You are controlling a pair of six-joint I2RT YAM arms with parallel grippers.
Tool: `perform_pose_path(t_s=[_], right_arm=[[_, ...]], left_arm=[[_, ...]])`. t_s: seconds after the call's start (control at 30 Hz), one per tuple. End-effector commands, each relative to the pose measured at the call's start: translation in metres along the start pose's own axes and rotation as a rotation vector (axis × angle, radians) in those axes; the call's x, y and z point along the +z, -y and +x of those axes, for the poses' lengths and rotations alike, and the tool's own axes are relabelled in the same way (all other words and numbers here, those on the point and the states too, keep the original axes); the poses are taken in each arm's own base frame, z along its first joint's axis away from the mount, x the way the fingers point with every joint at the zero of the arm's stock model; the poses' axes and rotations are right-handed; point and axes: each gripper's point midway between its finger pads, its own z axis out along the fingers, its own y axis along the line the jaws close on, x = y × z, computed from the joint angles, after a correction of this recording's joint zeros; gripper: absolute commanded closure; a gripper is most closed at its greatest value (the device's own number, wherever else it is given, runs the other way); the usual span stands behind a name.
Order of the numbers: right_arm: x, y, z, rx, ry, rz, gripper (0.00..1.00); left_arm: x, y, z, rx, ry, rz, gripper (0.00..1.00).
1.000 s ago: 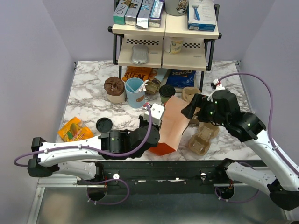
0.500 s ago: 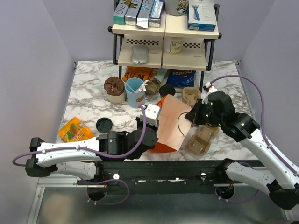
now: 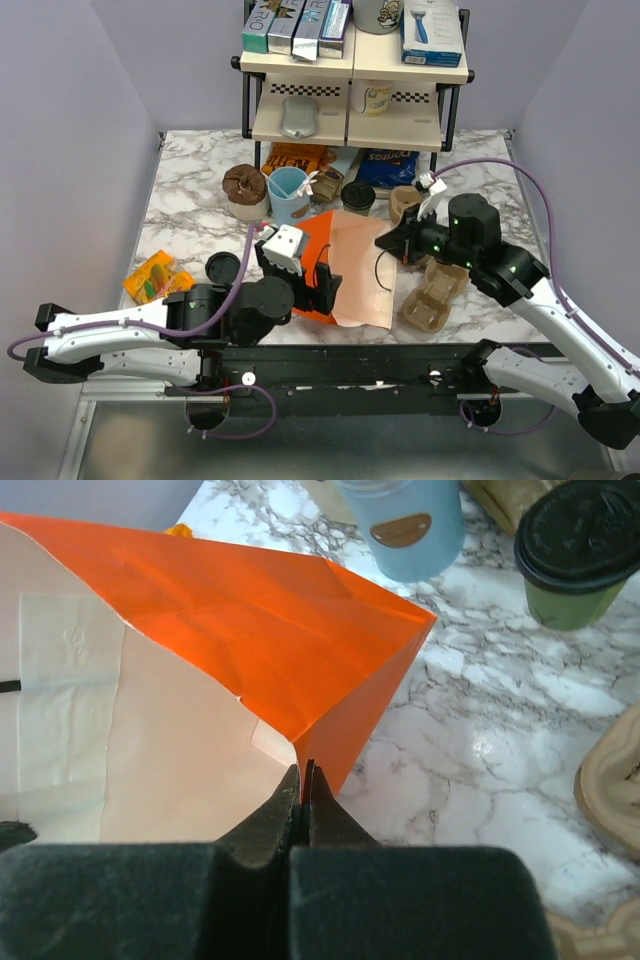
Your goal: Pack the takeout coffee
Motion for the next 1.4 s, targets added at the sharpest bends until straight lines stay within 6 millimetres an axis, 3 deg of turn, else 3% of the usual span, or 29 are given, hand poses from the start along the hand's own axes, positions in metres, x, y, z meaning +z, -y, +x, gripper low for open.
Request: perform_pose_path(t_s=[0.0, 0.17, 0.33, 0.47, 0.57, 0.6, 0.63, 0.7, 0.73, 0.77, 0.8, 0.93, 1.1, 1.2, 1.37], right_arm=[[-0.005, -0.013, -0.024, -0.116, 0.101, -0.045, 0.99], [-0.003, 0.021, -0.039, -0.122, 0.141, 0.167, 0.99], [0.0, 0.031, -0.04, -0.123, 0.129, 0.229, 0.99], [-0.001, 0.035, -0.04, -0.135, 0.134, 0.266, 0.99], [-0.002, 0.031, -0.042, -0.151, 0.134, 0.302, 0.99], [0.0, 0.027, -0.043, -0.16, 0.131, 0.299, 0.99], [-0.002, 0.017, -0.046, -0.169, 0.137, 0.28, 0.99], [-0.003, 0.016, -0.05, -0.163, 0.147, 0.31, 0.99], [-0.004, 0.013, -0.05, -0.164, 0.146, 0.312, 0.99], [-0.006, 0.014, -0.053, -0.162, 0.157, 0.324, 0.99], [-0.007, 0.013, -0.054, -0.149, 0.163, 0.324, 0.99], [-0.011, 0.007, -0.054, -0.123, 0.162, 0.304, 0.99], [-0.016, 0.016, -0.054, -0.069, 0.159, 0.371, 0.99], [-0.01, 0.008, -0.051, -0.071, 0.144, 0.325, 0.99], [-0.005, -0.002, -0.046, -0.081, 0.137, 0.259, 0.99]], left_arm=[[-0.036, 0.024, -0.027, -0.089, -0.013, 0.239, 0.01], [-0.076, 0.047, -0.054, -0.11, 0.024, 0.51, 0.01], [-0.094, 0.037, -0.084, -0.169, 0.096, 0.525, 0.01], [-0.078, 0.006, -0.097, -0.214, 0.135, 0.308, 0.01], [-0.062, 0.011, -0.102, -0.176, 0.126, 0.207, 0.01], [-0.047, 0.019, -0.095, -0.121, 0.104, 0.158, 0.01], [-0.047, 0.022, -0.108, -0.128, 0.115, 0.14, 0.01], [-0.027, 0.016, -0.092, -0.062, 0.063, -0.014, 0.01], [-0.029, 0.015, -0.103, -0.08, 0.072, -0.053, 0.01], [-0.028, 0.002, -0.092, -0.019, 0.032, -0.124, 0.01], [-0.02, 0.005, -0.086, 0.005, 0.017, -0.167, 0.01], [-0.013, 0.009, -0.072, 0.041, -0.033, -0.195, 0.01], [-0.007, 0.01, -0.045, 0.048, -0.09, -0.196, 0.01], [0.004, 0.02, -0.032, 0.057, -0.101, -0.176, 0.01], [0.017, 0.016, -0.021, 0.079, -0.103, -0.231, 0.01]])
